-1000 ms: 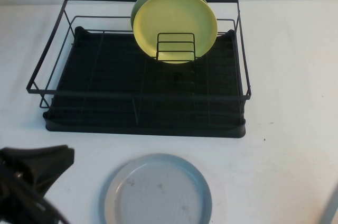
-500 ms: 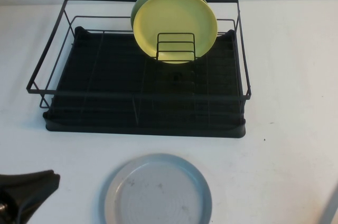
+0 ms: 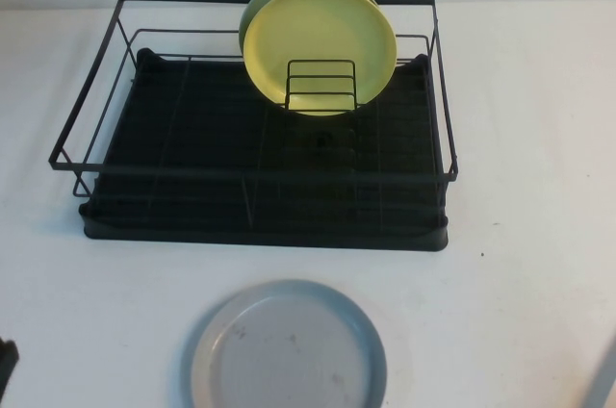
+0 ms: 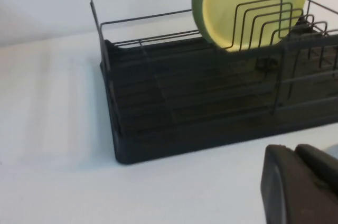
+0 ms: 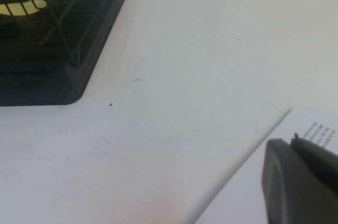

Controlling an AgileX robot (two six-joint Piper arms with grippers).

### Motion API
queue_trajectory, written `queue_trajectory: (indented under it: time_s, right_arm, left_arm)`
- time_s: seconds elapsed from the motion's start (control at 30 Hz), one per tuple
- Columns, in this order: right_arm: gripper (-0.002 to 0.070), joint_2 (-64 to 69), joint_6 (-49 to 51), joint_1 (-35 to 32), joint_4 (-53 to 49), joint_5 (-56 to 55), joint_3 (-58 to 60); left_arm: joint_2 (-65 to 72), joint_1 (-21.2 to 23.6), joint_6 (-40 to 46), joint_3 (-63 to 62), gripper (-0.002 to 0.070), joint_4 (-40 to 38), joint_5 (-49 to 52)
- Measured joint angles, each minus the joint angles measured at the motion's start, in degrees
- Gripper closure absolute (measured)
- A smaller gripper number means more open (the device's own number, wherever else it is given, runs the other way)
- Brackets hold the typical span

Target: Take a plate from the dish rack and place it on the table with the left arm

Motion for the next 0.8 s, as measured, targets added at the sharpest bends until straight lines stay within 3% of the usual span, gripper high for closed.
queue_trajectory:
  time_s: [0.17, 0.5, 0.8]
  right_arm:
    - [0.0696, 0.0, 0.0, 0.0, 0.2, 0.0, 0.0]
    - [0.0696, 0.0, 0.0, 0.0, 0.3, 0.0, 0.0]
    - [0.0696, 0.0, 0.0, 0.0, 0.3, 0.0, 0.0]
  left_arm:
    - [-2.8, 1.4, -1.5, 7.0, 0.0678, 1.3, -0.4]
    - [-2.8, 14.4, -1.4, 10.4, 0.0678, -8.3, -1.4]
    - [-2.8, 15.1, 3.8, 10.4, 0.0678, -9.3, -1.3]
